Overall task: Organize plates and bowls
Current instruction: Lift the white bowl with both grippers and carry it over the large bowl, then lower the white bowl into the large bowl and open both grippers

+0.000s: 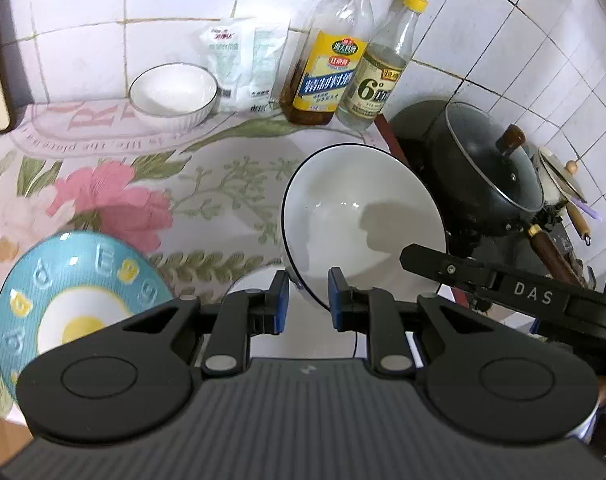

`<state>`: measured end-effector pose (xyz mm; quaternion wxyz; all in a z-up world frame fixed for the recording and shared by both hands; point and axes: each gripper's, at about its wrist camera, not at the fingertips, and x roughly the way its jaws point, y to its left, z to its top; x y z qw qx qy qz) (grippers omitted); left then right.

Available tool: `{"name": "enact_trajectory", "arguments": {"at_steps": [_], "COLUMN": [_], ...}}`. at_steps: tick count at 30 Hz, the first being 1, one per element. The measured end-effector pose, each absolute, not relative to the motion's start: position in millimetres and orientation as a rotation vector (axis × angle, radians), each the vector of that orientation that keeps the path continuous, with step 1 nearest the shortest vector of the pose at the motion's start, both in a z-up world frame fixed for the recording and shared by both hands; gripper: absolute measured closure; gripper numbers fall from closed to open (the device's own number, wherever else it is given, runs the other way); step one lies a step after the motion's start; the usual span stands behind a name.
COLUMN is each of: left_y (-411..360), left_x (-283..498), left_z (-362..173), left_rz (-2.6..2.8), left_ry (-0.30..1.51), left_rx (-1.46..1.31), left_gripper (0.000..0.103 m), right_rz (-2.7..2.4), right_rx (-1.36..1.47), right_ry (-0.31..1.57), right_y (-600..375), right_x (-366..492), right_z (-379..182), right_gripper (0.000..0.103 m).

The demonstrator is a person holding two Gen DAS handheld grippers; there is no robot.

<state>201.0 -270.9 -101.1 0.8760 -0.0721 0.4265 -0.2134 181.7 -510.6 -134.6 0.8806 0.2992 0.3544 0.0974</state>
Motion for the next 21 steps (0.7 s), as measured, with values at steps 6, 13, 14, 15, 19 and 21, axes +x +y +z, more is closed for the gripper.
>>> {"name": "enact_trajectory", "arguments": {"at_steps": [6, 13, 14, 15, 19, 21], "left_y": [-266.6, -269.2, -270.4, -271.4, -270.2, -268.0], "left_x": [182.1, 180.2, 179.6, 179.3, 179.8, 181.8], "left_z": [-109.6, -123.6, -125.1, -126.9, -133.5, -137.6], "left_rz": [-0.424, -0.403, -0.401, -0.397, -0.378, -0.378], "left_ry": [0.915, 0.946, 0.947, 0.949, 0.953, 0.962], "left_rx": [-0.152, -0.134, -0.129, -0.124, -0.117, -0.124], "left_gripper": [0.084, 0.084, 0.084, 0.084, 0.084, 0.084], "right_rz": [0.199, 0.172, 0.166, 0.162, 0.166, 0.177], "right_rx": [0.590, 0.522, 0.509, 0.491, 0.480, 0.500], "right_ry": [0.765, 0.822, 0.824, 0.827, 0.828, 0.826], "right_y": [-500.3, -488.9, -487.4, -485.3, -482.1, -483.8], "right_x": [160.1, 157.1, 157.2, 157.7, 158.7, 159.5], "right_z": [-140.1, -158.6, -160.1, -161.3, -165.4, -168.7], "right_gripper": [0.080, 0.080, 0.080, 0.080, 0.080, 0.080]}}
